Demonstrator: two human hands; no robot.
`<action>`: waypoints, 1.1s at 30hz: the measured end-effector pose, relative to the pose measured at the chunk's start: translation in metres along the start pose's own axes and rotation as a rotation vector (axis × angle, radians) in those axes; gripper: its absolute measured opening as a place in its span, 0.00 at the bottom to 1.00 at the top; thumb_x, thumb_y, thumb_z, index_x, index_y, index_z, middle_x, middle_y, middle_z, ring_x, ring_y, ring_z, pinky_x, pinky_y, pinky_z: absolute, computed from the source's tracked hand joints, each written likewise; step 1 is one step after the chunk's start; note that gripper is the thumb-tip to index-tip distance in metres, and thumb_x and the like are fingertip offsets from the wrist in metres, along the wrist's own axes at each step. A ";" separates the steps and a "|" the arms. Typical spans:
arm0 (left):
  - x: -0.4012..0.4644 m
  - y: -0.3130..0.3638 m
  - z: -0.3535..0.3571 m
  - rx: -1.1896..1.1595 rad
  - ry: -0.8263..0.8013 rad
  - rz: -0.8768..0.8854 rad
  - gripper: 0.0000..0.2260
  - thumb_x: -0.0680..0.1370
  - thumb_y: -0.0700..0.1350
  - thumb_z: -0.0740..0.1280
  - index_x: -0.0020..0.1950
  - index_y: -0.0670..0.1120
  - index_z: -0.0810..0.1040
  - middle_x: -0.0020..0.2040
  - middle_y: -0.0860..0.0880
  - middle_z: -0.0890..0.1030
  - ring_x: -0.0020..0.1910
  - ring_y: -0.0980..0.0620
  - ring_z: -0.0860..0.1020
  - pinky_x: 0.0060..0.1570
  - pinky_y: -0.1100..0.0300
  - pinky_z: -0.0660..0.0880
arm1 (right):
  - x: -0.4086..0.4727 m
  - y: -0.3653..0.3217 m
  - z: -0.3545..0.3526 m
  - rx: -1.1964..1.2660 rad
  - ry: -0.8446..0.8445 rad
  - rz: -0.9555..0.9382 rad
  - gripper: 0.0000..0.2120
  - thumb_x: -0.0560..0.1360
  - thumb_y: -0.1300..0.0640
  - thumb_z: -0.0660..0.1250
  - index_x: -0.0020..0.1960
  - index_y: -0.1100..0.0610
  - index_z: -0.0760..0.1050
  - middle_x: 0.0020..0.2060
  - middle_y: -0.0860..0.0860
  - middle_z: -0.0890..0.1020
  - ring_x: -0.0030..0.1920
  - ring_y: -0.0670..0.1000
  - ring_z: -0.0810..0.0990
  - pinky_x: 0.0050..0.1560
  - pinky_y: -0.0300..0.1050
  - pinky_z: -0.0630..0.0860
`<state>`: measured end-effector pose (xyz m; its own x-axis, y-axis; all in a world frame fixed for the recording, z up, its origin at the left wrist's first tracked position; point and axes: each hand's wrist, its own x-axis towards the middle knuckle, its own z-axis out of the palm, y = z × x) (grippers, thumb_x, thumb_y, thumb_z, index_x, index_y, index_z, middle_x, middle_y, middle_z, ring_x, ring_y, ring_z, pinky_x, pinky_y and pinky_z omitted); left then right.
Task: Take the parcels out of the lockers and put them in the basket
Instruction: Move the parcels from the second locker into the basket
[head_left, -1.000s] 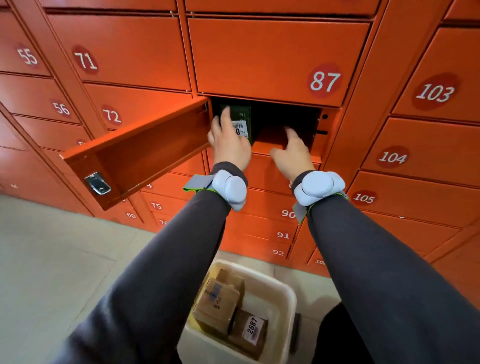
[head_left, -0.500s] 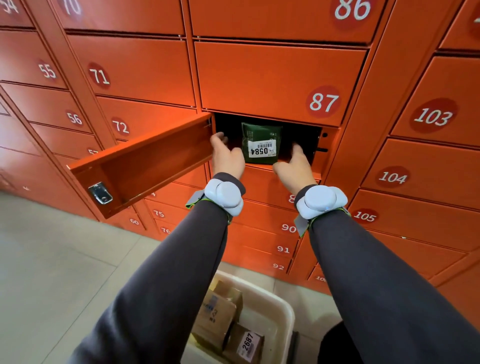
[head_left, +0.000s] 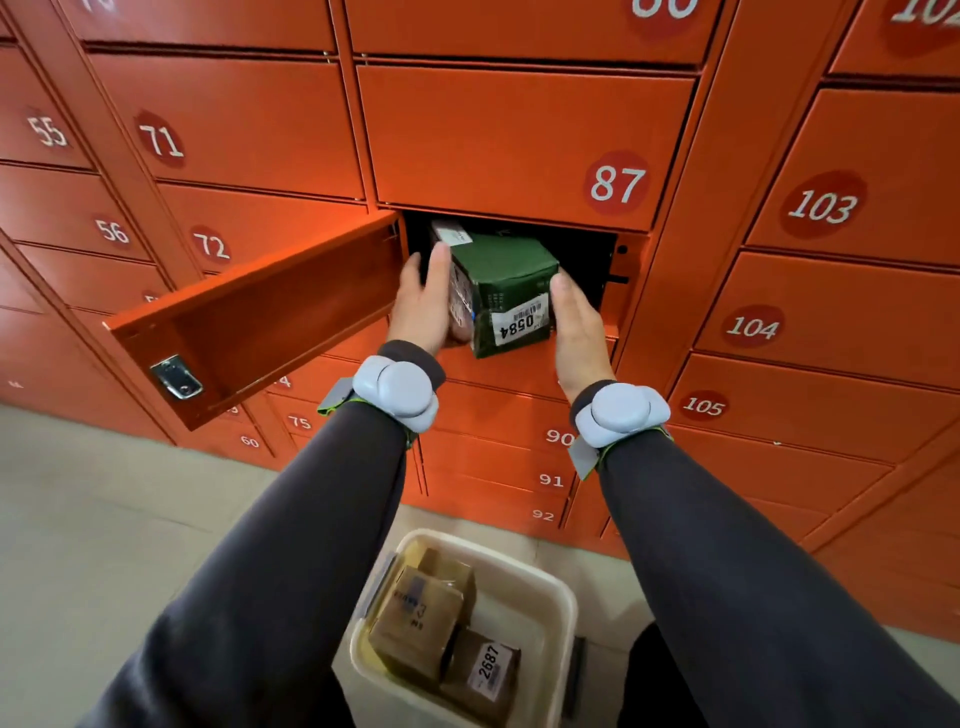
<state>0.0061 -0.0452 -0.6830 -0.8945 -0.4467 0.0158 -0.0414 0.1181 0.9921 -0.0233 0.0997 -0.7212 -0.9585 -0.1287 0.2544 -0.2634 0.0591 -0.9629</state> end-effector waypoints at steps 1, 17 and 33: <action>-0.001 0.002 -0.002 0.079 -0.038 0.020 0.36 0.70 0.69 0.52 0.72 0.50 0.63 0.70 0.43 0.70 0.64 0.40 0.75 0.65 0.41 0.69 | -0.002 0.000 0.002 -0.024 -0.013 0.019 0.24 0.77 0.40 0.51 0.63 0.53 0.74 0.61 0.52 0.77 0.63 0.50 0.73 0.66 0.44 0.68; -0.017 -0.006 -0.031 -0.235 -0.432 -0.290 0.20 0.76 0.56 0.58 0.65 0.49 0.72 0.57 0.43 0.75 0.52 0.41 0.76 0.55 0.36 0.73 | -0.016 -0.017 0.021 0.124 0.173 -0.017 0.14 0.76 0.51 0.63 0.33 0.52 0.70 0.44 0.57 0.73 0.47 0.54 0.73 0.57 0.56 0.70; -0.038 0.005 -0.057 0.001 -0.627 -0.181 0.18 0.66 0.63 0.61 0.45 0.53 0.81 0.39 0.50 0.84 0.38 0.46 0.80 0.35 0.54 0.78 | -0.029 -0.002 0.023 0.530 0.297 0.175 0.05 0.78 0.51 0.62 0.46 0.52 0.69 0.48 0.57 0.72 0.50 0.55 0.71 0.54 0.58 0.69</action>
<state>0.0656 -0.0779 -0.6716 -0.9634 0.1423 -0.2272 -0.2158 0.0909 0.9722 0.0073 0.0800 -0.7287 -0.9919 0.1236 0.0302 -0.0837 -0.4543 -0.8869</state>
